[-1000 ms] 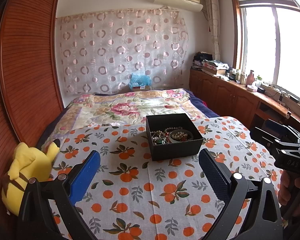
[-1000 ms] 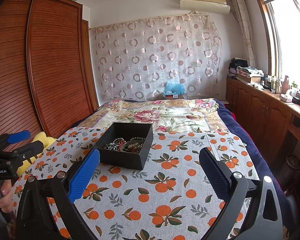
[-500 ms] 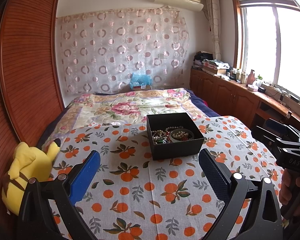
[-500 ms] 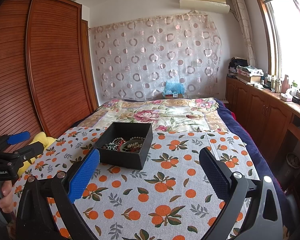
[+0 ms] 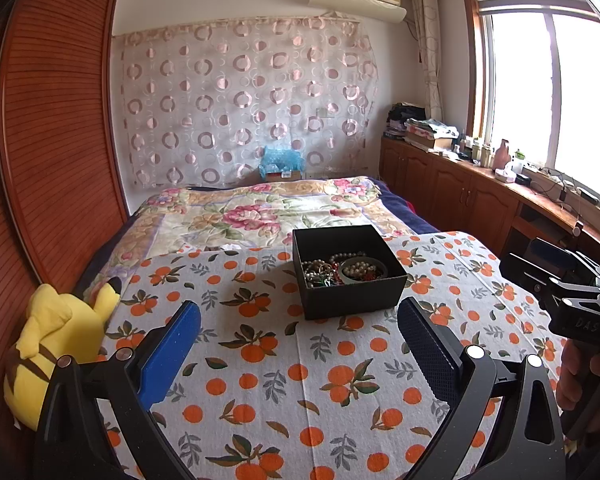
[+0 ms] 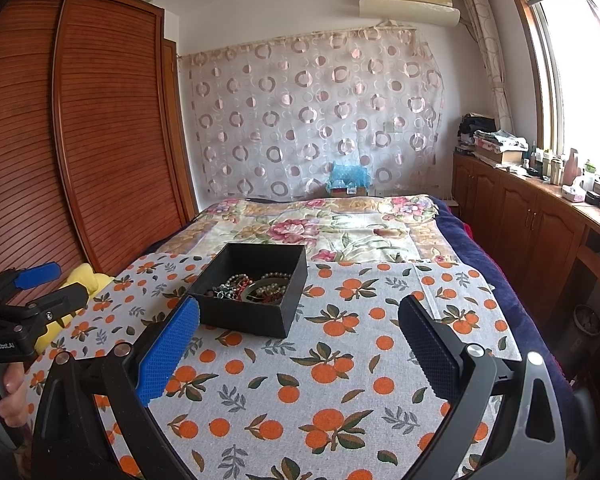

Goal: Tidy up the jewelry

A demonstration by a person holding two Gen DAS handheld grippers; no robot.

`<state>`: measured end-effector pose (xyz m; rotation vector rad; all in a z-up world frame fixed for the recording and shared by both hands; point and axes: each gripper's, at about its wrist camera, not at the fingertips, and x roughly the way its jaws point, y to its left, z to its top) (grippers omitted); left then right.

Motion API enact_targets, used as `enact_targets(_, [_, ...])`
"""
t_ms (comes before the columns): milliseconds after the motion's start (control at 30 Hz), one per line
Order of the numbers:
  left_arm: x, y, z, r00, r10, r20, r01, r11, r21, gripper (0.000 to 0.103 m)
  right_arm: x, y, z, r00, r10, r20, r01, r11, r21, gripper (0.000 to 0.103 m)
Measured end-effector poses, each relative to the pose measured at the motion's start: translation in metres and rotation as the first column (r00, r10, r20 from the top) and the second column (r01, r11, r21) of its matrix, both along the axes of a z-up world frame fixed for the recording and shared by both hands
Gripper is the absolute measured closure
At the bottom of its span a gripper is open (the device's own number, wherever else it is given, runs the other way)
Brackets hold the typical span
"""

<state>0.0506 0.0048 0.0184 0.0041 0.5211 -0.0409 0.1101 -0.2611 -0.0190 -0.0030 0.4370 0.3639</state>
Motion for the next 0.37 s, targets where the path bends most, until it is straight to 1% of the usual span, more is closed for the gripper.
enact_targets(367, [-0.0012,-0.0009,0.0005,1.0,0.002,0.0,-0.002,1.0,0.002,0.008,-0.001,-0.0007,-0.0001,1.0,0.001,0.0,-0.001,1.0,0.0,0.003])
